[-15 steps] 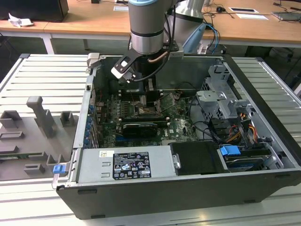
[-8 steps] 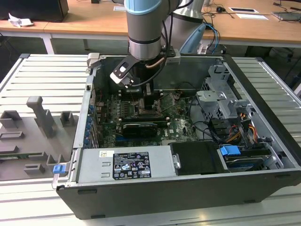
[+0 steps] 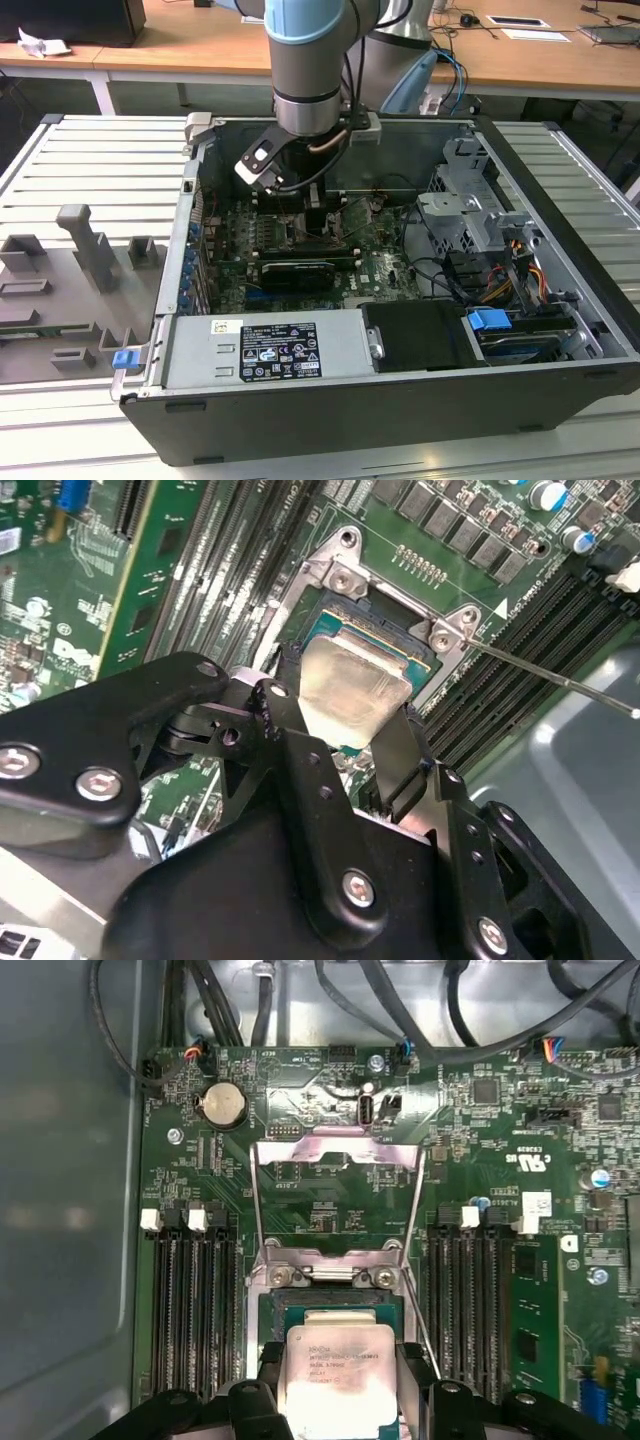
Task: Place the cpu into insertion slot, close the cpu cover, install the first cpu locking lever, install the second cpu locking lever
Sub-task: 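Place the cpu into insertion slot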
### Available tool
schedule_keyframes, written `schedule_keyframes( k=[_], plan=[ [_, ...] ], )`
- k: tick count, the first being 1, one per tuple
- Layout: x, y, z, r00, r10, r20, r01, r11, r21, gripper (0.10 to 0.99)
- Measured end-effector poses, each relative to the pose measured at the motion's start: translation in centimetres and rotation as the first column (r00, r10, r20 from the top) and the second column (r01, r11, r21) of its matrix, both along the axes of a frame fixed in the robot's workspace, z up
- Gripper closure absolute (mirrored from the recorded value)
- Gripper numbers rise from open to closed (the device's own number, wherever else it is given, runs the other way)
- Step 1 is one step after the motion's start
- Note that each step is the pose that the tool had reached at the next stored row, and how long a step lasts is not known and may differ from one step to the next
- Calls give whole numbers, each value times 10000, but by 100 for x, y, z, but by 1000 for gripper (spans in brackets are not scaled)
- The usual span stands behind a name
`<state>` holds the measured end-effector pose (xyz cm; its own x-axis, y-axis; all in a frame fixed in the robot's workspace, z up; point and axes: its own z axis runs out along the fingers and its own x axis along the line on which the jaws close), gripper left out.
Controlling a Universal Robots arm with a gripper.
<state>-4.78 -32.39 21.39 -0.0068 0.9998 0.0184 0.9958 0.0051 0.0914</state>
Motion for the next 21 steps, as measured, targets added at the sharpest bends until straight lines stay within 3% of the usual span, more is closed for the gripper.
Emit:
schedule_keyframes(
  k=[14,21],
  plan=[
    [9,32,-129,9995,-303,-1,303,9995,-1,557],
    [9,33,-132,9995,-312,-1,312,9995,0,545]
  ],
)
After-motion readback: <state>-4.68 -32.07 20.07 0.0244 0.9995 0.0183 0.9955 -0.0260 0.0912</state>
